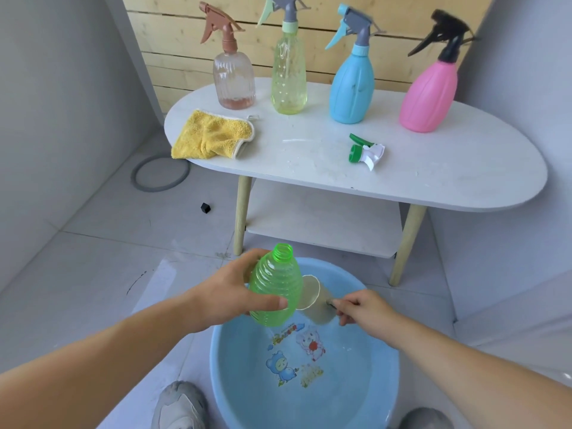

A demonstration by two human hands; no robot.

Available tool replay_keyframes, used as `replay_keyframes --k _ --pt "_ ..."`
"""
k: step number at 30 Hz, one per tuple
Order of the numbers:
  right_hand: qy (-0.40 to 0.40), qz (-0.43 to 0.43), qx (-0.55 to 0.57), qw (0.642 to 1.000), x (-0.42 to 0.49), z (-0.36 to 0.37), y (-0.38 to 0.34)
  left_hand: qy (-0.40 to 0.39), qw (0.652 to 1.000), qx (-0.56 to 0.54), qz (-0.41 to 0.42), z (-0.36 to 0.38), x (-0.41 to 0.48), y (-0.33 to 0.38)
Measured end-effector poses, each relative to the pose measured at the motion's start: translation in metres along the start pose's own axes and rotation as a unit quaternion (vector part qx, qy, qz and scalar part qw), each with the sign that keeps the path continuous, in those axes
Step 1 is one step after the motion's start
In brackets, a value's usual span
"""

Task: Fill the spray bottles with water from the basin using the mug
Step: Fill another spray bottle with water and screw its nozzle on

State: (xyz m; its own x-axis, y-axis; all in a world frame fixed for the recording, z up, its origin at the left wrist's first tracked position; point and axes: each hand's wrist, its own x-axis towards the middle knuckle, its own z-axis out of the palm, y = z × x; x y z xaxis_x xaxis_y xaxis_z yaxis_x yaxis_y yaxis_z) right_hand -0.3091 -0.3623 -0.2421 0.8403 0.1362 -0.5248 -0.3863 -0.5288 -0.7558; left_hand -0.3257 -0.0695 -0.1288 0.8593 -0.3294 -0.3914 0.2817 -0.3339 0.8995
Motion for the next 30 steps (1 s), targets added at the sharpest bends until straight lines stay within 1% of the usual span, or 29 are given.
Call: replay_keyframes --k 5,14,19,21,25,30 --pt "0.014 -0.039 0.063 0.997 -0.028 -0.027 -0.044 -0.002 1.0 -0.02 0.014 -0.009 -0.003 0.014" --pt "0.077 -0.13 0.076 0.986 -0.1 -0.073 -0.12 -0.011 0.998 -0.049 0.045 -0.013 -0.013 0.032" --pt "0.09 -0.208 0.114 0.967 -0.131 -0.082 -0.146 -0.02 0.997 -0.044 0.056 -0.006 -0.013 0.036" --pt "0.094 -0.232 0.11 0.962 -0.137 -0.083 -0.152 -0.024 0.997 -0.047 0.059 -0.003 -0.012 0.037" --pt "0.096 -0.251 0.094 0.959 -0.143 -0.082 -0.159 -0.028 0.997 -0.044 0.061 0.0 -0.011 0.037" --pt "0.12 -0.282 0.031 0.951 -0.143 -0.083 -0.164 -0.021 0.997 -0.054 0.059 0.001 -0.008 0.033"
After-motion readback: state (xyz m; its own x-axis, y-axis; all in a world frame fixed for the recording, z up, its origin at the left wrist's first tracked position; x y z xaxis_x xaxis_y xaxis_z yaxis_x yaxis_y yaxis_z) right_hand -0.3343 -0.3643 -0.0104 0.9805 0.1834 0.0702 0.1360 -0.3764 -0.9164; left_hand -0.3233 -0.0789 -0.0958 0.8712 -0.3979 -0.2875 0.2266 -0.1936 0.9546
